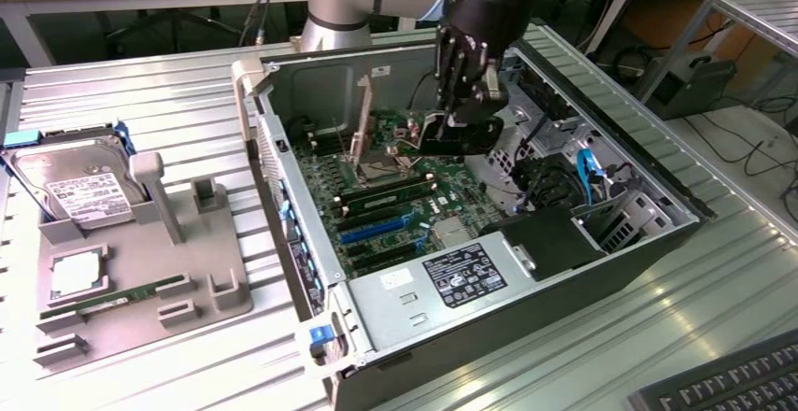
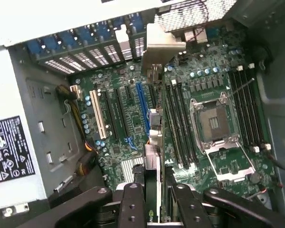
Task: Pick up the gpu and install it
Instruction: 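Insert the gpu into the slot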
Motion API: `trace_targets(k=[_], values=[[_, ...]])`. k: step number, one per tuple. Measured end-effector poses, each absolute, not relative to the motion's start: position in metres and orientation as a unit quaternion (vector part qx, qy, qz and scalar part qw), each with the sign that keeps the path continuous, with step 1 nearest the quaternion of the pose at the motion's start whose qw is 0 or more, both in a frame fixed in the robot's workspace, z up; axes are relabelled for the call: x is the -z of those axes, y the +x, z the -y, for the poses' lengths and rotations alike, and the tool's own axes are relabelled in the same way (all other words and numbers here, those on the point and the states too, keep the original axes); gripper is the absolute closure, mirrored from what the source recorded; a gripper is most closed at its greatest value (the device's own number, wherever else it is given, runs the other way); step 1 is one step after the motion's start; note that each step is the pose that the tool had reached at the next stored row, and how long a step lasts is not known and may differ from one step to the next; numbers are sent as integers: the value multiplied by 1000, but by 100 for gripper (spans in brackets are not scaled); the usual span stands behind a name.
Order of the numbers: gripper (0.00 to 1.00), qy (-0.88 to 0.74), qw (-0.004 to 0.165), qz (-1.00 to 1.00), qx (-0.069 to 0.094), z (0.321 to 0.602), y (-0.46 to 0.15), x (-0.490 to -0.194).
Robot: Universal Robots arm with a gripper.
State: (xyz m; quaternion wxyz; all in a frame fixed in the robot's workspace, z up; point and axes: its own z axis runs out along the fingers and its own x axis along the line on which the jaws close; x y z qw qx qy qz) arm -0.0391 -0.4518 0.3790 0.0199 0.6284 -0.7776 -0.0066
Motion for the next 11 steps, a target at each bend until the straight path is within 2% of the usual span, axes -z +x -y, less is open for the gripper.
trace_targets(k=[11], values=[[74,715,21,698,4,452,-39,-370]])
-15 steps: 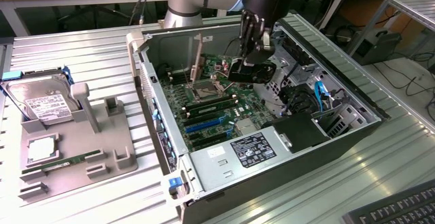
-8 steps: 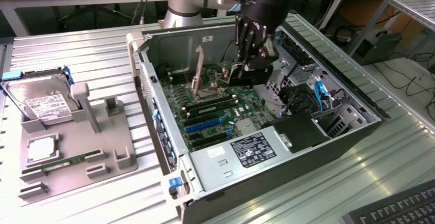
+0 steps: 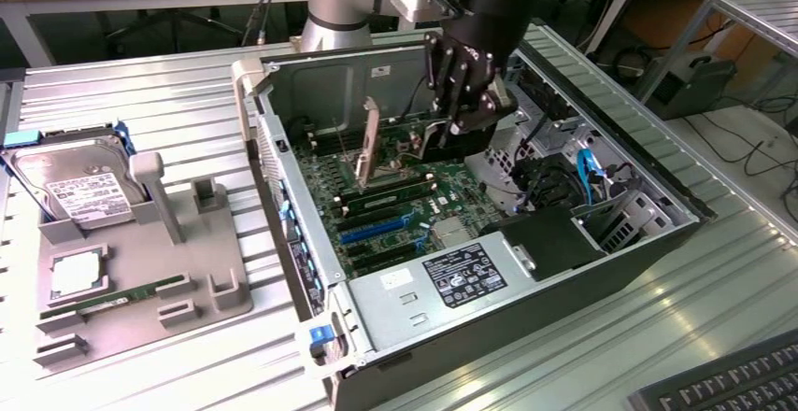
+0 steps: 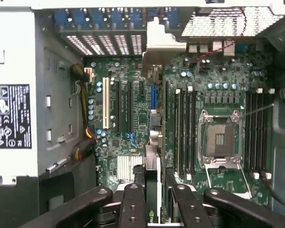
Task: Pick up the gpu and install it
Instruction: 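Insert the gpu into the slot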
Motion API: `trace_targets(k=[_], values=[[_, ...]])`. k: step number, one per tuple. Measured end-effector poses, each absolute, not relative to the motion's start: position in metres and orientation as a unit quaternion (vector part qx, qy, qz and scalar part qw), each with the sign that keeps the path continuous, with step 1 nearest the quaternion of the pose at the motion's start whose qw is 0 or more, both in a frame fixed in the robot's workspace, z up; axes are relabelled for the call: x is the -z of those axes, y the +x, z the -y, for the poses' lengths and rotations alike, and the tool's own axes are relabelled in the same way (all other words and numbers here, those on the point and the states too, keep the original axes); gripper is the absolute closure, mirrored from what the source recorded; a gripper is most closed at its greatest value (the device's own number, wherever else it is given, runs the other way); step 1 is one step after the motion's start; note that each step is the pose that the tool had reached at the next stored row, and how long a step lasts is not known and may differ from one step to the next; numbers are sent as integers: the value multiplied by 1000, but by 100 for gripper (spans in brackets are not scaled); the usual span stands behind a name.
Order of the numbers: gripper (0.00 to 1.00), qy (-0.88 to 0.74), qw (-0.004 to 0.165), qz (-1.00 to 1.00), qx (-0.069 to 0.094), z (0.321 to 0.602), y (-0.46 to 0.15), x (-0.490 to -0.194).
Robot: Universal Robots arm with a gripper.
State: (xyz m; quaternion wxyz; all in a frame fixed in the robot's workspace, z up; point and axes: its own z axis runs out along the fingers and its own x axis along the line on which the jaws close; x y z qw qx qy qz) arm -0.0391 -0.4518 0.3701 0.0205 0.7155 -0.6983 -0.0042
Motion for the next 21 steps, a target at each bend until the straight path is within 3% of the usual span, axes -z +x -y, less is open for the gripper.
trace_targets(k=[10,21], values=[[74,787,22,617,3,452,-39,-364],[74,757,23,652,6,452,-40,-347]])
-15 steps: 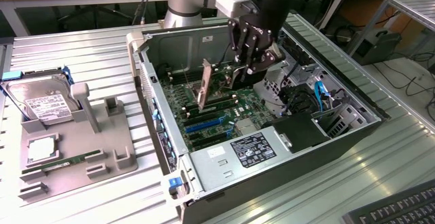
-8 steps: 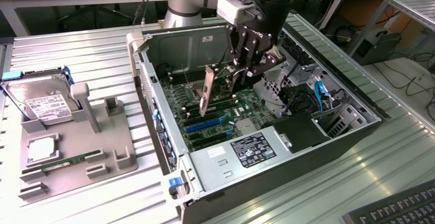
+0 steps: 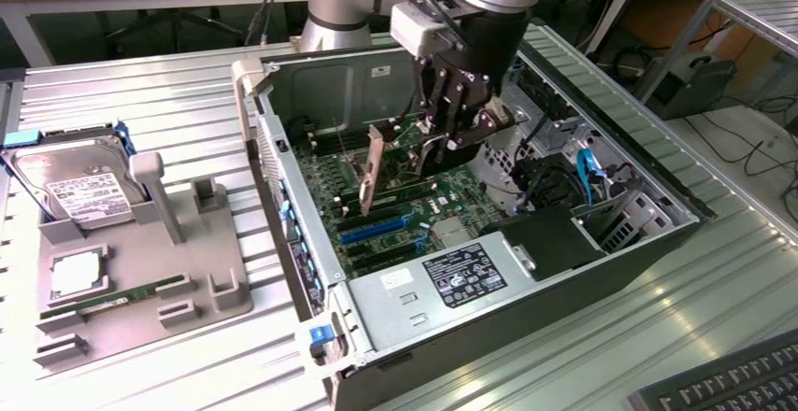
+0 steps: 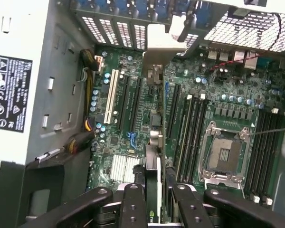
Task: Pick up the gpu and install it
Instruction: 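Insert the gpu into the slot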
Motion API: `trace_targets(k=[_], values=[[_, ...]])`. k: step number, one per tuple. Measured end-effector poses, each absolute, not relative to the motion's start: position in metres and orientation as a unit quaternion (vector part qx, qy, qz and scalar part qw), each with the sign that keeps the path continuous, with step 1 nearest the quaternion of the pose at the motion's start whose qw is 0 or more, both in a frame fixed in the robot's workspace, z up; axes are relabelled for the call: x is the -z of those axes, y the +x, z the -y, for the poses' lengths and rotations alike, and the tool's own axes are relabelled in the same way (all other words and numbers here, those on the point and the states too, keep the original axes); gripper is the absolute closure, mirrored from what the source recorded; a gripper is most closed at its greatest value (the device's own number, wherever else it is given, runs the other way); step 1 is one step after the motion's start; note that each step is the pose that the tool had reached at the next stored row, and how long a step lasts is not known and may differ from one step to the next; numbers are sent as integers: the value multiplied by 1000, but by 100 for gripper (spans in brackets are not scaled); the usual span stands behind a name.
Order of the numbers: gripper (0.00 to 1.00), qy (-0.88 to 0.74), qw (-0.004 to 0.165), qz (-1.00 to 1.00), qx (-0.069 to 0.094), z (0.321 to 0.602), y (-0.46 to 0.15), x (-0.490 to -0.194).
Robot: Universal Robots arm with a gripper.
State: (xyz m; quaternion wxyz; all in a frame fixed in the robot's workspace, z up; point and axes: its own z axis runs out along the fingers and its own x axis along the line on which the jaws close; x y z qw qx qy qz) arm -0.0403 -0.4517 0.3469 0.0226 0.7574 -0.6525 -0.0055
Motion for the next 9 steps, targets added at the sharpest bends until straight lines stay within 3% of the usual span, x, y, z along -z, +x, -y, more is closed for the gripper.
trace_targets(k=[9], values=[[74,726,23,687,6,452,-43,-328]])
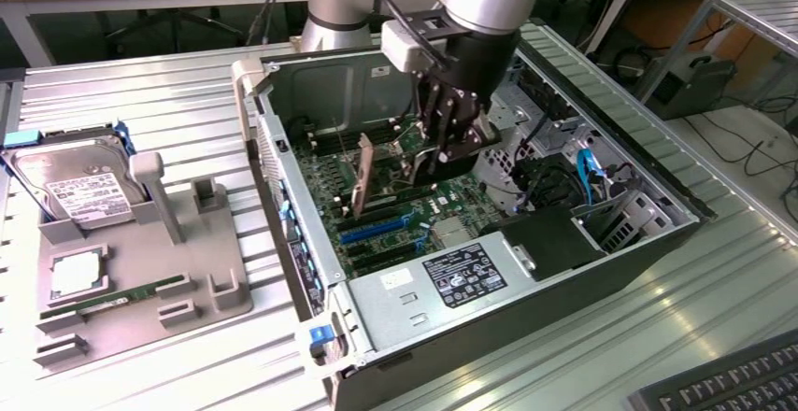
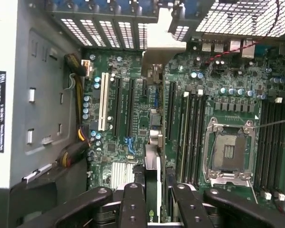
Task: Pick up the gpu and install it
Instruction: 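Insert the gpu into the slot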
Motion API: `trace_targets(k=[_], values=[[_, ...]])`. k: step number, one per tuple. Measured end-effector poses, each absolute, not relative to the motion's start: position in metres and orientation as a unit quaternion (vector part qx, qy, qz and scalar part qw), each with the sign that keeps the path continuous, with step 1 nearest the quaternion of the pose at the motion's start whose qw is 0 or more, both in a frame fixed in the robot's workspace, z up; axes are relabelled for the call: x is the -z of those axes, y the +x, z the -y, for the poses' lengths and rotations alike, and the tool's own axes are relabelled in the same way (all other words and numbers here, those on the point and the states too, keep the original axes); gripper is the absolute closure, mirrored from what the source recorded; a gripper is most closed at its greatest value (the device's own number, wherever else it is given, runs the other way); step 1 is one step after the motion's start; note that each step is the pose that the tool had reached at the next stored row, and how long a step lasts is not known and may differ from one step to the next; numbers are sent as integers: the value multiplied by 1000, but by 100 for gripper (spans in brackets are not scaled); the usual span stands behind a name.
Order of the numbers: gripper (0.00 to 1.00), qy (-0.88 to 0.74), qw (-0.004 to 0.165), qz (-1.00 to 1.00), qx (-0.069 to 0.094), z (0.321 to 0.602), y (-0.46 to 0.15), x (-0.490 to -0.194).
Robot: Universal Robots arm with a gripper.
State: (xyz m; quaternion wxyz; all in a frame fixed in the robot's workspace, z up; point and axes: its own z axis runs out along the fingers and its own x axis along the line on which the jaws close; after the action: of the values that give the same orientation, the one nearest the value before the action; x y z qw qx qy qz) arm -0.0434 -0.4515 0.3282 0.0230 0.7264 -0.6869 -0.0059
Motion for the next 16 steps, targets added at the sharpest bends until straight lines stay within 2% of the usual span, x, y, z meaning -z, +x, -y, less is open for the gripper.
trace_targets(k=[16], values=[[74,712,23,702,6,452,-82,-297]])
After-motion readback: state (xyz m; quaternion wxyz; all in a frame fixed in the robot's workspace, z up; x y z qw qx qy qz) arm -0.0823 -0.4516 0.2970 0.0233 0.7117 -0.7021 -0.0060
